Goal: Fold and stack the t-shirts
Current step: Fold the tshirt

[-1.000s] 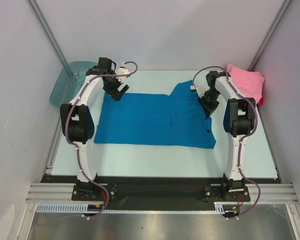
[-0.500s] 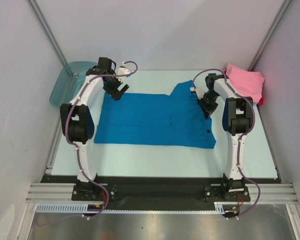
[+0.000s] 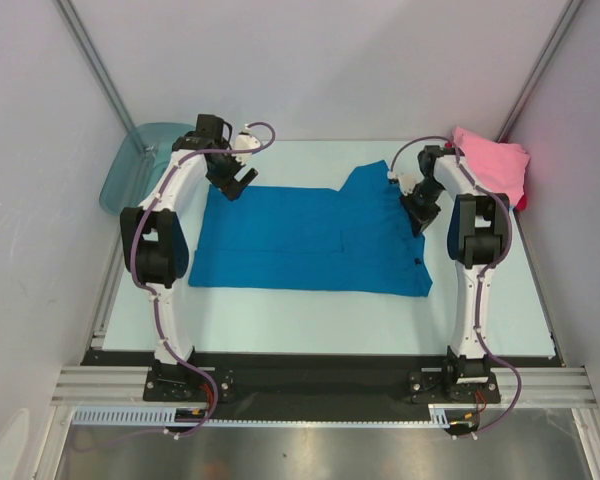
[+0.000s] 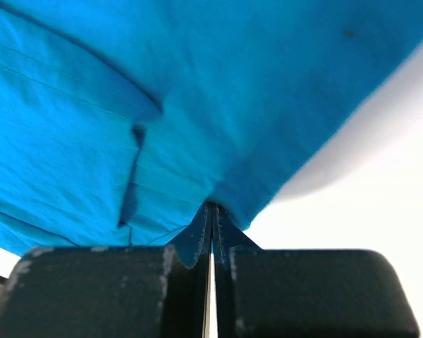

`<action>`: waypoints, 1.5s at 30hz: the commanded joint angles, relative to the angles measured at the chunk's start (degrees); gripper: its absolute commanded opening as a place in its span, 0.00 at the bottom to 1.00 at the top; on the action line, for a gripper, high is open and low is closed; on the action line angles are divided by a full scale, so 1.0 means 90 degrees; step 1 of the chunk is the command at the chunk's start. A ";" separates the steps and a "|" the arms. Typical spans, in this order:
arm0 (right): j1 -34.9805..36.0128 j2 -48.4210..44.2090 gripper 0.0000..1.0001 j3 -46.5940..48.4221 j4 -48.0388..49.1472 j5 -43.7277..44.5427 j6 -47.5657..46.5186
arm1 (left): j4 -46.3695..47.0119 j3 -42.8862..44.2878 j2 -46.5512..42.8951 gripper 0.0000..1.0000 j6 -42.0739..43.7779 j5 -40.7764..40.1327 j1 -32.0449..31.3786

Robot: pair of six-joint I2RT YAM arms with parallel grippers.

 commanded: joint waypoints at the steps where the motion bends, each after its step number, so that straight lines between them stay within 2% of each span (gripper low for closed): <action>1: -0.0483 0.0362 0.00 0.0095 0.0415 0.0694 -0.0196 | 0.0117 0.0009 -0.0412 1.00 0.0107 -0.0011 -0.0023; 21: -0.0854 0.0440 0.00 0.0193 0.0551 0.1202 -0.0342 | 0.0117 0.0039 -0.0353 1.00 0.0098 -0.0051 -0.0062; 31: -0.0787 0.0440 0.00 0.0319 0.0513 0.1057 -0.0186 | 0.0117 -0.0020 -0.0353 1.00 0.0147 -0.0080 -0.0072; 32: -0.0728 0.0333 0.05 0.0397 0.0483 0.0989 -0.0148 | 0.0117 -0.0020 -0.0343 1.00 0.0127 -0.0089 -0.0072; 34: -0.0553 0.0187 0.25 0.0670 0.0425 0.0667 -0.0050 | 0.0195 0.0009 -0.0285 1.00 0.0069 -0.0138 -0.0072; 35: -0.0339 0.0099 0.47 0.0797 0.0386 0.0550 0.0008 | 0.0263 0.0009 -0.0265 1.00 -0.0086 -0.0187 -0.0062; 36: -0.0240 -0.0057 0.56 0.1079 0.0376 0.0345 0.0057 | 0.0322 0.0009 -0.0236 1.00 -0.0184 -0.0235 -0.0062; 37: -0.0239 -0.0126 0.62 0.1246 0.0424 0.0295 0.0203 | 0.0468 0.0000 -0.0149 1.00 -0.0292 -0.0362 -0.0062; 38: 0.0109 -0.0165 0.68 0.1412 0.0463 0.0256 0.0282 | 0.0566 0.0009 -0.0090 1.00 -0.0573 -0.0479 -0.0062; 40: 0.0287 -0.0244 0.74 0.1909 0.0589 0.0294 0.0680 | 0.0625 0.0116 0.0163 1.00 -0.0858 -0.0616 -0.0062; 43: 0.0512 -0.0370 0.89 0.2165 0.1135 0.0597 0.1044 | 0.0586 0.0341 0.0320 1.00 -0.1346 -0.0471 -0.0033; 44: 0.0561 -0.0429 0.99 0.2195 0.1263 0.0675 0.1247 | 0.0596 0.0419 0.0350 1.00 -0.1541 -0.0422 -0.0033; 45: 0.0590 -0.0478 1.00 0.2205 0.1429 0.0801 0.1385 | 0.0615 0.0623 0.0379 1.00 -0.1669 -0.0480 -0.0013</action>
